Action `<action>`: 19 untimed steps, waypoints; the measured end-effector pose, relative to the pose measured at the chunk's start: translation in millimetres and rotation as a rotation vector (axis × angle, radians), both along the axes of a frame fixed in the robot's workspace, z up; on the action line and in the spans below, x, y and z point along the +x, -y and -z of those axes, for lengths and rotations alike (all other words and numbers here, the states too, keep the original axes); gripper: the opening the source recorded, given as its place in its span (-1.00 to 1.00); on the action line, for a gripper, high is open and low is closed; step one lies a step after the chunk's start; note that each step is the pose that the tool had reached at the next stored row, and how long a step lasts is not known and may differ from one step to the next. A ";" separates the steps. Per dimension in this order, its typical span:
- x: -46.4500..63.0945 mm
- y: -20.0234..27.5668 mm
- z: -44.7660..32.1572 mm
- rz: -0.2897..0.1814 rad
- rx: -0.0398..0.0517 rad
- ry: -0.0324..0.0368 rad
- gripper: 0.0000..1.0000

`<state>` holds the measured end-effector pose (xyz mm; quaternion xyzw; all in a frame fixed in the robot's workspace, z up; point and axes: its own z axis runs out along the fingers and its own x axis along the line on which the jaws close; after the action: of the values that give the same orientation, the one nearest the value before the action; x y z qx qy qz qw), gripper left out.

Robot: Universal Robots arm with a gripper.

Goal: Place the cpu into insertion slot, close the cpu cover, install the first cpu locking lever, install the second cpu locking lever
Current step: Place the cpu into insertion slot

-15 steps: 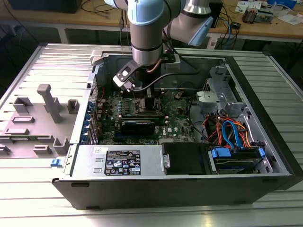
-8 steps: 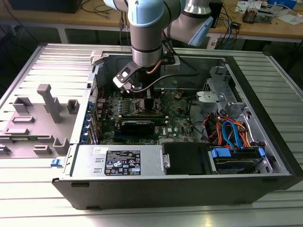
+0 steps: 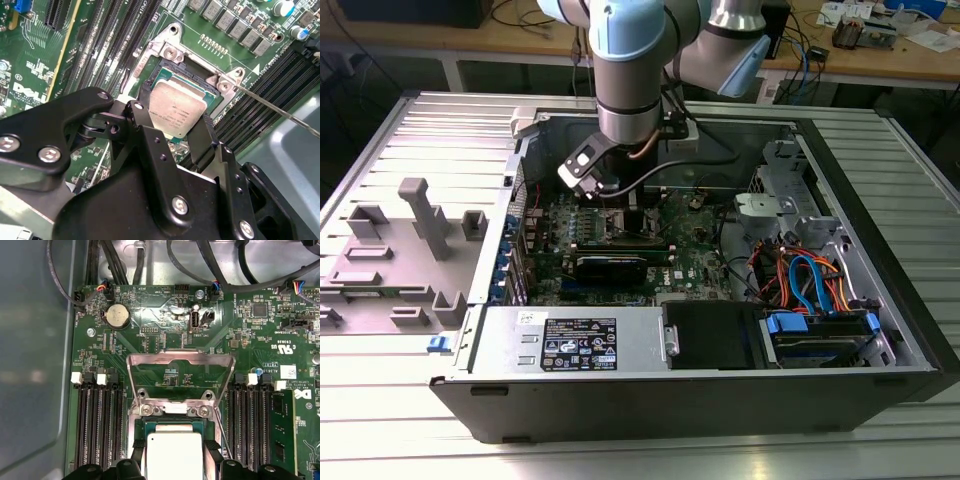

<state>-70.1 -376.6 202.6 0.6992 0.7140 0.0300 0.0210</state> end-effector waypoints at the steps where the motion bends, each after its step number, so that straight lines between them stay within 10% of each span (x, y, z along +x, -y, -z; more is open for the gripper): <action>1: 0.0 0.0 0.3 0.001 0.0001 0.0001 0.08; 19: -0.1 -0.1 1.5 0.023 0.0009 -0.0001 0.08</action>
<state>-70.2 -376.5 201.1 0.7073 0.7060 0.0301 0.0210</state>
